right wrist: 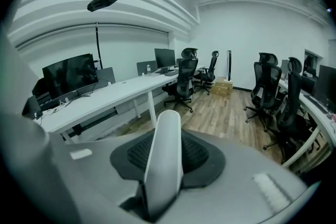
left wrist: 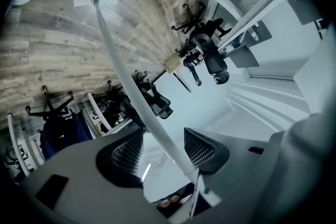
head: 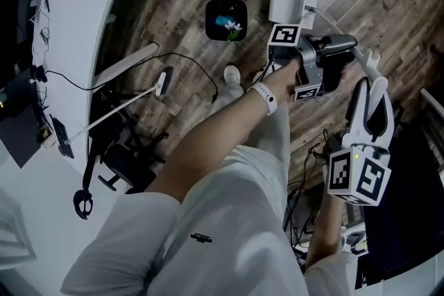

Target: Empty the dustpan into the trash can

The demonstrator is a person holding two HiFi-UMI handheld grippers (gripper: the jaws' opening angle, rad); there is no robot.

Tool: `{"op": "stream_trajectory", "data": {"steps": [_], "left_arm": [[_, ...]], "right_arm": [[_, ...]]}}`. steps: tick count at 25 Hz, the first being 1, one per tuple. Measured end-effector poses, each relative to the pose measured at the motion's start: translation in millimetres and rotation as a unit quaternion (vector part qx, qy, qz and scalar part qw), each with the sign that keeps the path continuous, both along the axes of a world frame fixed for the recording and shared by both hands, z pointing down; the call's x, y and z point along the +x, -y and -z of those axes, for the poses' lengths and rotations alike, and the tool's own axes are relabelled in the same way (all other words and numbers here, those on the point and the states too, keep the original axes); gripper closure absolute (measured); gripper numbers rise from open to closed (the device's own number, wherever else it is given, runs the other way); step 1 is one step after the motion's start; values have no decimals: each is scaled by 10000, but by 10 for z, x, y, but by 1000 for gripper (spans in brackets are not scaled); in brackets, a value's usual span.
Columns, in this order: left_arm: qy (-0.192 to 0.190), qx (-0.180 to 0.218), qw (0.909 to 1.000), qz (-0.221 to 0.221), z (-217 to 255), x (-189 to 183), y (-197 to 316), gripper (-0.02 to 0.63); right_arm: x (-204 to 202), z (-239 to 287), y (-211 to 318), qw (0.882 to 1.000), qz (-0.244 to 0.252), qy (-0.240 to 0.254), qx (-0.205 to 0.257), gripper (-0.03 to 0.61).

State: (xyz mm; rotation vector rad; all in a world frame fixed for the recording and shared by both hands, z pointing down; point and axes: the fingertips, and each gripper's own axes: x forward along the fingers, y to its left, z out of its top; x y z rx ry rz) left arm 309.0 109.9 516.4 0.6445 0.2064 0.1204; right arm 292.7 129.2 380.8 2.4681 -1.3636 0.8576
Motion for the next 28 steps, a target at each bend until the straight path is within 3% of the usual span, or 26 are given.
{"op": "stream_trajectory", "data": {"steps": [4, 7, 9, 10, 11, 12, 14, 15, 16, 17, 18, 21, 23, 25, 28], "left_arm": [[337, 428, 9984, -153, -299, -180, 46, 379], [478, 1074, 9918, -500, -425, -342, 23, 379], [554, 1760, 9792, -844, -496, -458, 10, 391], [635, 2236, 9670, -1038, -552, -516, 17, 426], [758, 2816, 9482, -1256, -620, -580, 36, 466], [910, 3478, 9208, -1512, -696, -652, 64, 518], [1198, 4788, 8437, -2111, -839, -821, 120, 598], [1300, 5301, 8035, -2375, -885, -902, 145, 606], [1371, 5689, 7693, -2564, -906, -974, 170, 606], [1423, 5973, 7425, -2678, -906, -1037, 199, 606], [1465, 6187, 7215, -2742, -894, -1093, 229, 606], [1527, 6677, 6734, -2783, -827, -1198, 318, 606], [1487, 6944, 6473, -2772, -771, -1222, 361, 607], [1456, 7128, 6284, -2754, -712, -1258, 405, 606], [1535, 7270, 6122, -2705, -649, -1328, 492, 607]], "right_arm": [[209, -294, 87, 9999, -88, 87, -84, 451], [306, -493, 172, 9997, -98, 129, -164, 451], [341, -609, 221, 9996, -81, 146, -234, 451], [359, -662, 240, 9995, -75, 152, -268, 451], [378, -713, 253, 9994, -74, 158, -298, 449], [398, -766, 263, 9993, -77, 167, -325, 449], [442, -868, 271, 9991, -99, 207, -365, 449], [465, -913, 268, 9990, -120, 231, -376, 449], [488, -950, 263, 9988, -146, 257, -383, 449], [507, -980, 256, 9987, -176, 284, -389, 449], [524, -1005, 252, 9985, -206, 311, -396, 449], [565, -1068, 257, 9981, -266, 367, -420, 449], [584, -1110, 264, 9980, -297, 372, -425, 448], [578, -1161, 276, 9978, -313, 364, -450, 448], [561, -1275, 284, 9972, -312, 381, -554, 445]]}}
